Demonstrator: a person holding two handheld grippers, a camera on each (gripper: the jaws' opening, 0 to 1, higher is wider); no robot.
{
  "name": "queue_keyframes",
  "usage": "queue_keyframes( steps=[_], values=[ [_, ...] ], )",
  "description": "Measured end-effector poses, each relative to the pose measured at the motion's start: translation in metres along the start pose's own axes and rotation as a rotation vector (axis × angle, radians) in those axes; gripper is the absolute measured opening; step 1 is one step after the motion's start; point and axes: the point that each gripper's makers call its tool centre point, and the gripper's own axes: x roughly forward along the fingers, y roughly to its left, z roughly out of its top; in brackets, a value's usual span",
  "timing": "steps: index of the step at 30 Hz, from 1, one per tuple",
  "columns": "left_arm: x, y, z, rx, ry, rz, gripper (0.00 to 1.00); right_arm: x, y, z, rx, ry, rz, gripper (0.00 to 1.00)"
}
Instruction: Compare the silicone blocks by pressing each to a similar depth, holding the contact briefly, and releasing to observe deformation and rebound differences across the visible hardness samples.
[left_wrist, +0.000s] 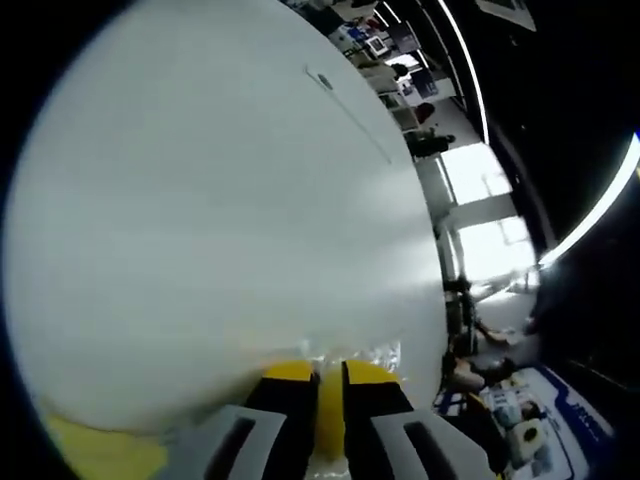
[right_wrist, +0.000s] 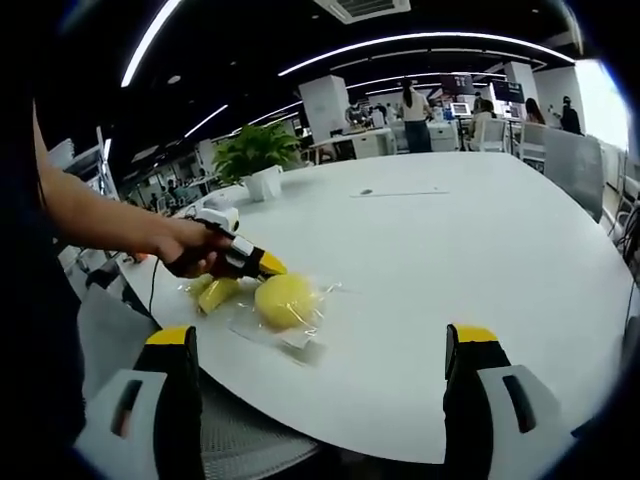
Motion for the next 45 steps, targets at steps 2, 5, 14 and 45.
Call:
queue_keyframes(
  steps=[2,5,14,45],
  values=[
    [0.000,-0.001,0.000,0.011,0.000,-0.001,0.06,-0.001,-0.001,-0.002,0.005,0.005,-0.005,0.96],
    [0.000,-0.004,-0.001,0.025,0.006,-0.009,0.03,-0.001,-0.001,0.000,0.014,-0.003,-0.008,0.96],
    [-0.001,-0.006,0.000,0.036,-0.019,-0.040,0.00,0.002,0.001,0.004,0.011,-0.005,-0.003,0.96],
    [-0.046,-0.097,0.029,0.370,-0.159,-0.223,0.00,0.010,0.000,0.013,-0.015,-0.009,0.024,0.96]
  ],
)
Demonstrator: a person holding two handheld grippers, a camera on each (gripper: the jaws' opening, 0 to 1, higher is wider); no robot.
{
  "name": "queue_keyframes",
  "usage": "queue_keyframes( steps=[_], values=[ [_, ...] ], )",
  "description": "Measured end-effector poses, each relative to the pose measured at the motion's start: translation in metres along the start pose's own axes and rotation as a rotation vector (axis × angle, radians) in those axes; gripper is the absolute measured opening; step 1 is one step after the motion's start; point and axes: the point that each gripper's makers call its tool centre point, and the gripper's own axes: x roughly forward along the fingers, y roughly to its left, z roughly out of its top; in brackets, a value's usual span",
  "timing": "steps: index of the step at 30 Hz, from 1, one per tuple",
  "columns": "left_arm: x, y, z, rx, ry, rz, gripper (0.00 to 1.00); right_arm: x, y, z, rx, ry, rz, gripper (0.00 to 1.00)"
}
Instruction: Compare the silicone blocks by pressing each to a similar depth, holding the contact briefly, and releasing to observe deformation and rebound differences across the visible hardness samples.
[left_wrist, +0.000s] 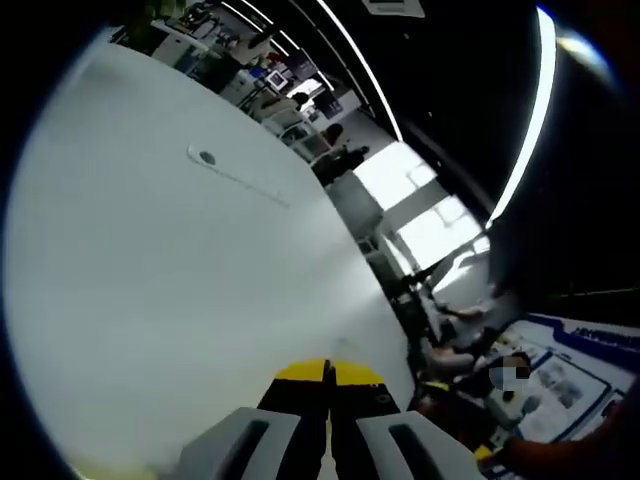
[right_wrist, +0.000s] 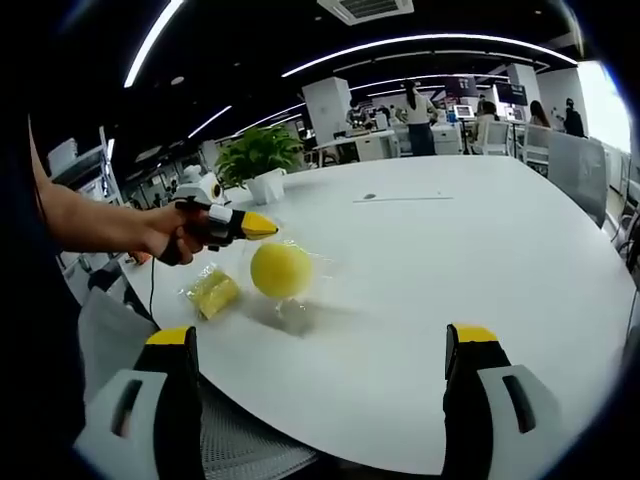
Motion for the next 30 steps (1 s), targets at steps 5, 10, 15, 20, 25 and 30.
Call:
queue_keyframes(
  steps=[5,10,15,20,25,30],
  values=[
    [-0.005,-0.013,0.009,0.052,-0.022,-0.013,0.00,0.003,0.003,0.003,-0.007,-0.001,0.014,0.96],
    [-0.008,-0.021,0.012,0.107,-0.025,-0.017,0.00,0.004,0.002,0.006,-0.014,-0.004,0.020,0.96],
    [-0.011,-0.030,0.014,0.138,-0.015,-0.041,0.00,0.004,0.002,0.011,-0.023,-0.012,0.026,0.96],
    [-0.015,-0.050,0.018,0.204,0.004,-0.080,0.00,0.002,0.014,0.029,0.024,-0.097,0.103,0.96],
    [-0.025,-0.075,0.034,0.365,-0.017,-0.075,0.00,0.002,0.010,0.037,-0.011,-0.102,0.086,0.96],
    [-0.037,-0.100,0.050,0.436,-0.045,-0.086,0.00,0.004,0.008,0.051,-0.016,-0.127,0.084,0.96]
  ],
)
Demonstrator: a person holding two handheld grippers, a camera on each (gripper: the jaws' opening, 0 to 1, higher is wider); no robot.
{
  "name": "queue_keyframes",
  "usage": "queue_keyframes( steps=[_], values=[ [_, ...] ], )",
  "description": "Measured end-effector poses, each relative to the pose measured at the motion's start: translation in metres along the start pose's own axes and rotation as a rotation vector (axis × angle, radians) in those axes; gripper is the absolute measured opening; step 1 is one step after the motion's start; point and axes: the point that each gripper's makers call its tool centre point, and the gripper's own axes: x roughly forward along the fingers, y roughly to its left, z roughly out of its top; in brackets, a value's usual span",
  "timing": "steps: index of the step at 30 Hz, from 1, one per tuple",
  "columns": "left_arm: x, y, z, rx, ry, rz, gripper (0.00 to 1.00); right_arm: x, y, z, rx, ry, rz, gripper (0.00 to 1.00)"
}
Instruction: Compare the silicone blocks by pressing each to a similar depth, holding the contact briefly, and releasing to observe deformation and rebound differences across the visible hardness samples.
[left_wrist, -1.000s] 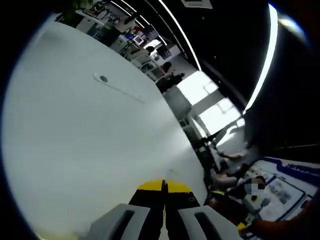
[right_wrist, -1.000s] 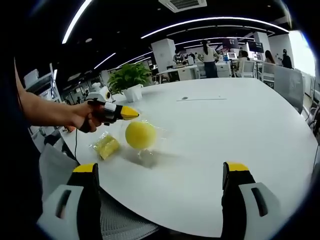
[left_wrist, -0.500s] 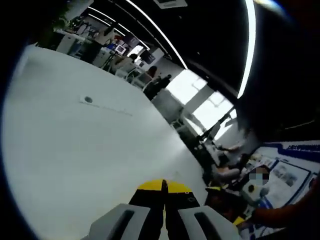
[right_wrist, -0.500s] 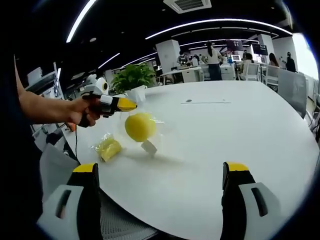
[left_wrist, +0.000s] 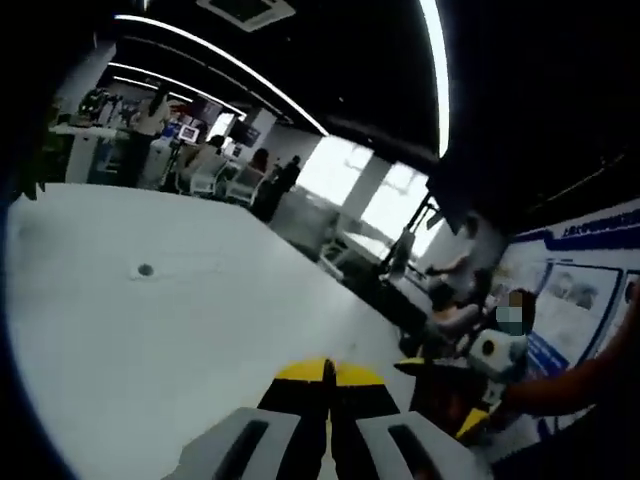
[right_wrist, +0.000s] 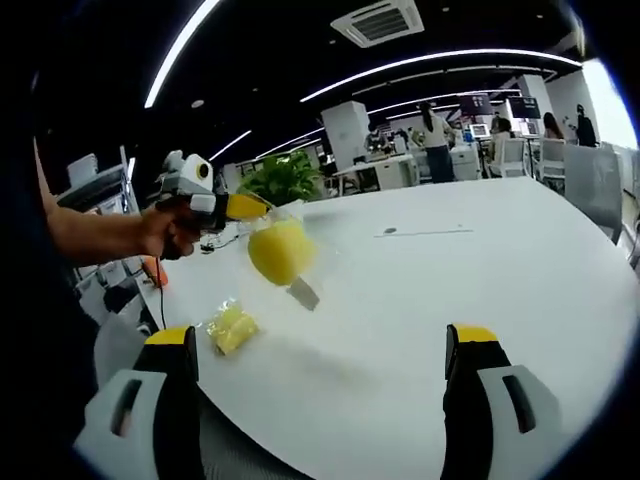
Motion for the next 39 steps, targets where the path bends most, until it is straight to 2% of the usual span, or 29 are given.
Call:
queue_keyframes(
  steps=[4,6,9,14,20,25,32,35,36,39],
  values=[
    [-0.009,-0.017,0.019,0.029,-0.009,-0.038,0.00,0.003,0.001,0.016,-0.020,-0.028,0.003,0.96],
    [-0.012,-0.025,0.024,0.075,0.001,-0.056,0.00,0.004,0.001,0.023,-0.033,-0.040,0.001,0.96],
    [-0.019,-0.034,0.030,0.083,0.001,-0.071,0.00,0.006,0.002,0.032,-0.049,-0.054,0.001,0.96],
    [-0.029,-0.043,0.037,0.056,-0.012,-0.086,0.00,0.009,0.002,0.041,-0.086,-0.063,-0.006,0.96],
    [-0.037,-0.056,0.045,0.050,-0.017,-0.101,0.00,0.011,0.016,0.058,-0.095,-0.090,0.020,0.96],
    [-0.042,-0.069,0.047,0.062,-0.006,-0.124,0.00,0.017,0.048,0.077,-0.159,-0.106,0.101,0.96],
    [-0.049,-0.082,0.051,0.039,-0.014,-0.153,0.00,0.021,0.065,0.099,-0.179,-0.143,0.158,0.96],
    [-0.053,-0.089,0.054,0.031,-0.025,-0.169,0.00,0.024,0.076,0.109,-0.203,-0.173,0.215,0.96],
    [-0.054,-0.090,0.056,0.031,-0.033,-0.172,0.00,0.027,0.079,0.112,-0.258,-0.176,0.228,0.96],
    [-0.057,-0.096,0.060,0.015,-0.034,-0.189,0.00,0.037,0.095,0.115,-0.296,-0.158,0.306,0.96]
  ],
)
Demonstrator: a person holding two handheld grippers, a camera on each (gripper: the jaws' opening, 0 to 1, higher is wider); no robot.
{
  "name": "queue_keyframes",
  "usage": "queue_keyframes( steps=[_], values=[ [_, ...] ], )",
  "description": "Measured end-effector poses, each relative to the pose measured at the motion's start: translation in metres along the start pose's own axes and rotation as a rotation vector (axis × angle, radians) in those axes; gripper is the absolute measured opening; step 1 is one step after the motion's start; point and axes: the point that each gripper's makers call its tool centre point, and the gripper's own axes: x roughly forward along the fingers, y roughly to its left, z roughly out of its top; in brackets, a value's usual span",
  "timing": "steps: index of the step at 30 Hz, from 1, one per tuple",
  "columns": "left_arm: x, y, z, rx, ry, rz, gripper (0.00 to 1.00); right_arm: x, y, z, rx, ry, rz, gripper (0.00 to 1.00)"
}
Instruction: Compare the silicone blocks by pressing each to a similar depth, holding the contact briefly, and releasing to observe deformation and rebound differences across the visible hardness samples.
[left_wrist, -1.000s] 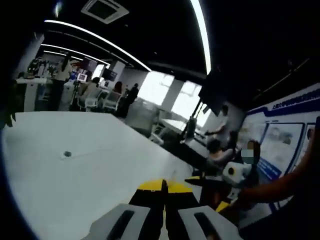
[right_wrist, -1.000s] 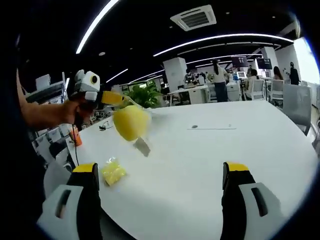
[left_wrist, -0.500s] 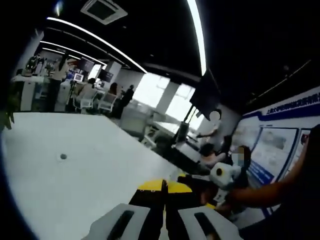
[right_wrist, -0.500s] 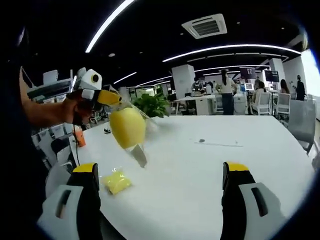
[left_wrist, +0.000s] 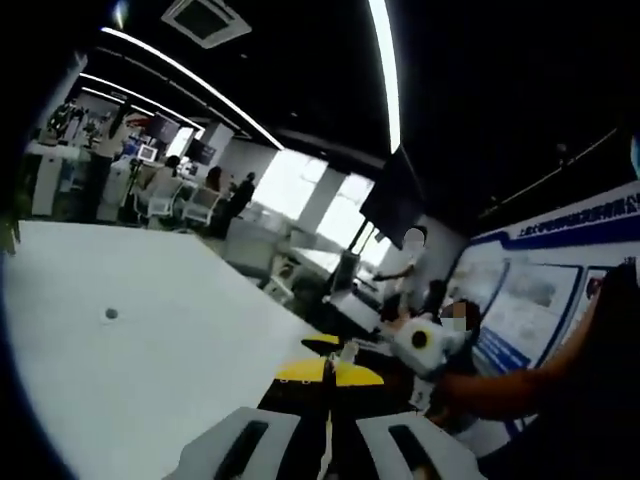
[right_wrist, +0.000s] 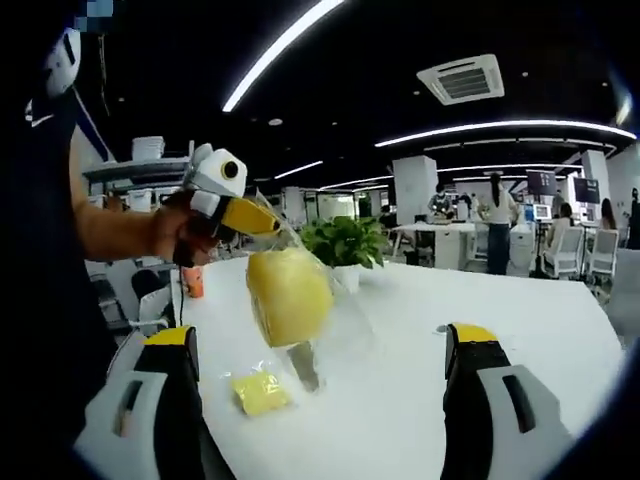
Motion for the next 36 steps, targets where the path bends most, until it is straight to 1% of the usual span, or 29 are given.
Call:
queue_keyframes(
  steps=[2,3,4,5,7,10,15,17,20,21,23,27,30,32,35,36],
  values=[
    [-0.001,-0.003,0.002,0.005,0.003,-0.005,0.00,0.004,-0.001,0.004,0.003,-0.005,0.010,0.92],
    [-0.001,-0.002,0.003,0.008,0.000,-0.001,0.00,0.005,-0.003,0.006,0.021,-0.018,0.015,0.91],
    [-0.001,-0.002,0.005,-0.002,-0.002,-0.001,0.00,0.006,-0.006,0.011,0.056,-0.050,0.014,0.91],
    [-0.001,-0.002,0.005,-0.018,-0.004,0.000,0.00,0.007,-0.008,0.012,0.075,-0.062,0.013,0.91],
    [-0.002,-0.003,0.007,-0.025,-0.011,0.000,0.00,0.007,-0.007,0.011,0.080,-0.061,0.018,0.88],
    [-0.003,-0.004,0.009,-0.029,-0.016,-0.002,0.00,0.008,-0.002,0.010,0.107,-0.069,0.037,0.85],
    [-0.006,-0.007,0.013,-0.038,-0.022,-0.011,0.00,0.012,0.004,0.011,0.115,-0.077,0.073,0.77],
    [-0.006,-0.010,0.014,-0.042,-0.026,-0.017,0.00,0.015,0.011,0.019,0.140,-0.104,0.110,0.75],
    [-0.006,-0.013,0.014,-0.044,-0.022,-0.025,0.00,0.019,0.014,0.022,0.132,-0.100,0.135,0.70],
    [-0.006,-0.014,0.015,-0.043,-0.021,-0.027,0.00,0.019,0.015,0.020,0.122,-0.093,0.139,0.67],
    [-0.006,-0.016,0.016,-0.044,-0.022,-0.033,0.00,0.020,0.013,0.011,0.086,-0.050,0.129,0.63],
    [-0.007,-0.021,0.016,-0.041,-0.020,-0.038,0.00,0.017,0.015,0.014,0.111,-0.085,0.138,0.56],
    [-0.008,-0.022,0.017,-0.034,-0.026,-0.039,0.00,0.017,0.017,0.013,0.103,-0.078,0.144,0.50],
    [-0.008,-0.024,0.018,-0.031,-0.029,-0.044,0.00,0.016,0.021,0.015,0.099,-0.089,0.156,0.46],
    [-0.006,-0.026,0.017,-0.024,-0.023,-0.045,0.00,0.016,0.023,0.019,0.136,-0.109,0.172,0.46],
    [-0.005,-0.026,0.016,-0.029,-0.023,-0.048,0.00,0.016,0.023,0.023,0.144,-0.127,0.176,0.46]
  ],
)
